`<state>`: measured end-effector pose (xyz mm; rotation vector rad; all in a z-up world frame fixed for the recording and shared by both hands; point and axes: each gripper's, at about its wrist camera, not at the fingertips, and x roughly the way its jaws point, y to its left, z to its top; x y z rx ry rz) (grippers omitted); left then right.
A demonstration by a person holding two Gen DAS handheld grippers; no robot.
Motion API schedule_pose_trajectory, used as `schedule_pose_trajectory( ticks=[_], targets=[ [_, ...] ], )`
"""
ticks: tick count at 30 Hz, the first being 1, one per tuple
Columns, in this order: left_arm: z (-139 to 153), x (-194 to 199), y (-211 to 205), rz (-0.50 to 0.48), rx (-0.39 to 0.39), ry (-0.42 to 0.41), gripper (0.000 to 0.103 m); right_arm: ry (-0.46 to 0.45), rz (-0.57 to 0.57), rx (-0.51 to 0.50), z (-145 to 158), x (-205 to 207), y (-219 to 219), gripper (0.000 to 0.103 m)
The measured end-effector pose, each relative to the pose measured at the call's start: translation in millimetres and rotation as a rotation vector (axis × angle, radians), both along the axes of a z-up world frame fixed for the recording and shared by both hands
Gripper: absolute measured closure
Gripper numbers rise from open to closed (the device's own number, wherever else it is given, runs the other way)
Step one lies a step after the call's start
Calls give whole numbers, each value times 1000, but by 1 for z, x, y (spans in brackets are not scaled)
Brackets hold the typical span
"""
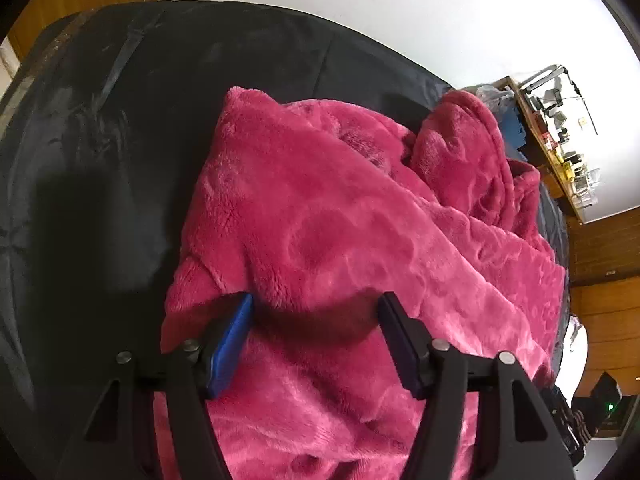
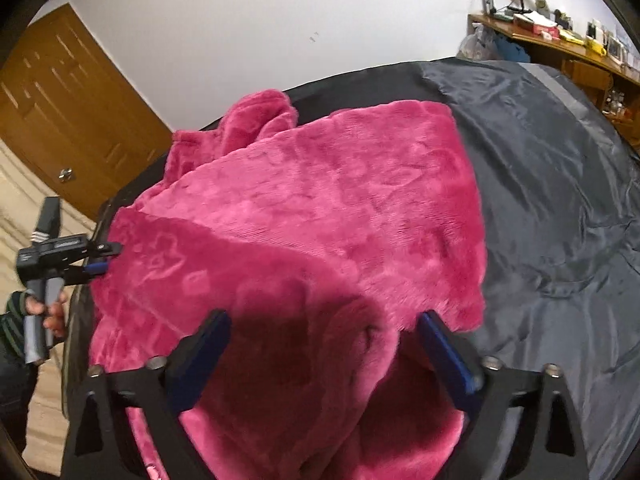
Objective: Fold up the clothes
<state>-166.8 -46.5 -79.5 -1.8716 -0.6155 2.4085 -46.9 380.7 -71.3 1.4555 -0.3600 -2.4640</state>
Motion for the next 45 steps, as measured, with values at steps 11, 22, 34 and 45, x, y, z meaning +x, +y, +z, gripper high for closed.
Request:
schedule_pose_trajectory(
  ticks=[11,22,34,45],
  targets=[
    [-3,-2,-6,-29,-27,42,31,-56,8,-29,-12,-14,-7,44],
    [-3,3,-24,42,20,58,31,-98,6,-101,-7,-12,-12,86],
    [2,8,-31,121,45,86,31,279,9,139,110,-41,-30,87],
    [10,3,-36,134,20,141,31,72,-30,268,28,-56,-19,87]
  ],
)
